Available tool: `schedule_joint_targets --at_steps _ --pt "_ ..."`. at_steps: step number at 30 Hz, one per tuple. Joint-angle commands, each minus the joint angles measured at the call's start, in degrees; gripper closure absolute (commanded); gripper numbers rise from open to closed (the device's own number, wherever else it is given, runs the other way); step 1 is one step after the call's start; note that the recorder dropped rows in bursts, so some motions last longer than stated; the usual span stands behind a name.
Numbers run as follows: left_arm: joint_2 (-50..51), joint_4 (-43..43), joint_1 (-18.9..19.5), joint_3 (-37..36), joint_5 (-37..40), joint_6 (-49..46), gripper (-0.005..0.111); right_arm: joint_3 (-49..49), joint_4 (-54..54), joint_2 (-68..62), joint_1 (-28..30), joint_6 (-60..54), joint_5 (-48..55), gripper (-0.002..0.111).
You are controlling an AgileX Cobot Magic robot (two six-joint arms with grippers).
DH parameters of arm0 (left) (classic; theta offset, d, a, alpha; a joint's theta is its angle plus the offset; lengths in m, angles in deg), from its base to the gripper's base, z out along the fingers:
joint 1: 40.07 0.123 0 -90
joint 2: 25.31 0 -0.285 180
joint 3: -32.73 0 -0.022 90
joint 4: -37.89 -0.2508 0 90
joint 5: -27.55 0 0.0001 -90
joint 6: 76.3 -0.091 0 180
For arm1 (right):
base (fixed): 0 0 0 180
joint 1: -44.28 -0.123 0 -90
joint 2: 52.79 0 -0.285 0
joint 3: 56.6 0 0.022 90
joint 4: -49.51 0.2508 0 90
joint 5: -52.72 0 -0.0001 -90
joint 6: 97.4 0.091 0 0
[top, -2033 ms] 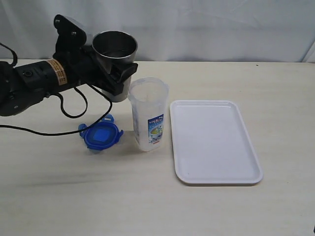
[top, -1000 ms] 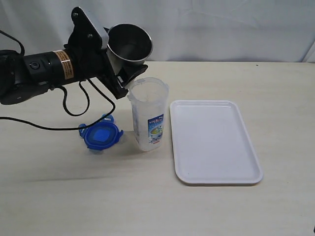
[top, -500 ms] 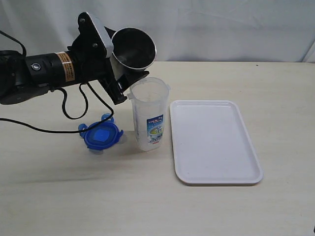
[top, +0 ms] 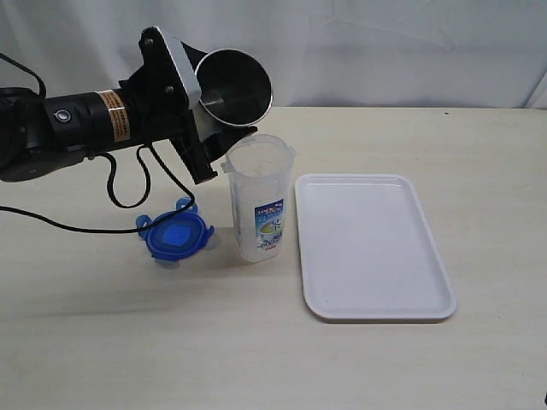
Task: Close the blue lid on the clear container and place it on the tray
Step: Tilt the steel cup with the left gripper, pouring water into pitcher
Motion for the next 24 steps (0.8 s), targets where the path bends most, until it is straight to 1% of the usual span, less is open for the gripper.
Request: schedule_joint_targets --at_steps 1,24 --pt "-0.9 1.0 -0.1 0.9 -4.5 -2.9 0.107 -0.1 0.1 -0.1 0.2 0.2 -0.6 0.104" --pt "-0.9 1.2 -0.1 0.9 -4.2 -9.2 0.107 -0.1 0.1 -0.1 0.2 0.2 -0.6 0.104"
